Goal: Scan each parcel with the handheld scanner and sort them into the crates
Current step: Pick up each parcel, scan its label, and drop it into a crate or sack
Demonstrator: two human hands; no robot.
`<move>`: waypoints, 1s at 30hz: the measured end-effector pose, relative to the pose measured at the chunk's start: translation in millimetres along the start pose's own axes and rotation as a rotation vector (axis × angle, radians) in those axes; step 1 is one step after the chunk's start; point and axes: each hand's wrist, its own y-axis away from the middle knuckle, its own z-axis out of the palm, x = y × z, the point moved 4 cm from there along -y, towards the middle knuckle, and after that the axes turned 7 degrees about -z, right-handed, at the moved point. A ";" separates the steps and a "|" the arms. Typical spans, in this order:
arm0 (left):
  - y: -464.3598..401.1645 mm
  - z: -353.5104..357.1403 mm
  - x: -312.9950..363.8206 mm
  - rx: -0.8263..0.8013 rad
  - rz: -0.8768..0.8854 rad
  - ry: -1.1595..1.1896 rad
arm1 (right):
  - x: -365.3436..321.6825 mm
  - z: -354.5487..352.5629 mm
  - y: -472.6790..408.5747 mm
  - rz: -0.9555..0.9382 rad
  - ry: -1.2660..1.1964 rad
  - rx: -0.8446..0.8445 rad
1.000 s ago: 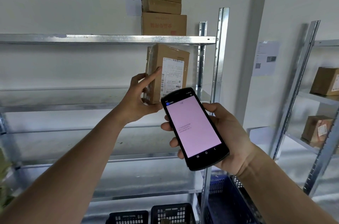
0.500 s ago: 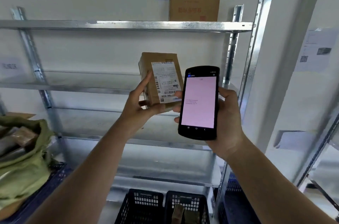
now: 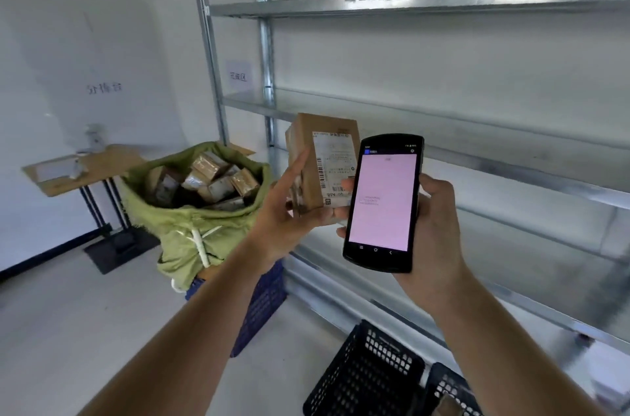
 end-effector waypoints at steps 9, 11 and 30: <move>-23.0 -175.0 -57.3 0.107 -0.122 0.072 | 135.9 99.7 -106.0 0.125 0.040 0.014; -30.3 -207.1 -68.8 0.127 -0.148 0.077 | 163.5 115.0 -127.1 0.154 0.047 0.022; -175.0 -447.3 -279.4 0.449 -0.505 0.038 | 445.3 139.8 -413.7 0.430 0.033 0.035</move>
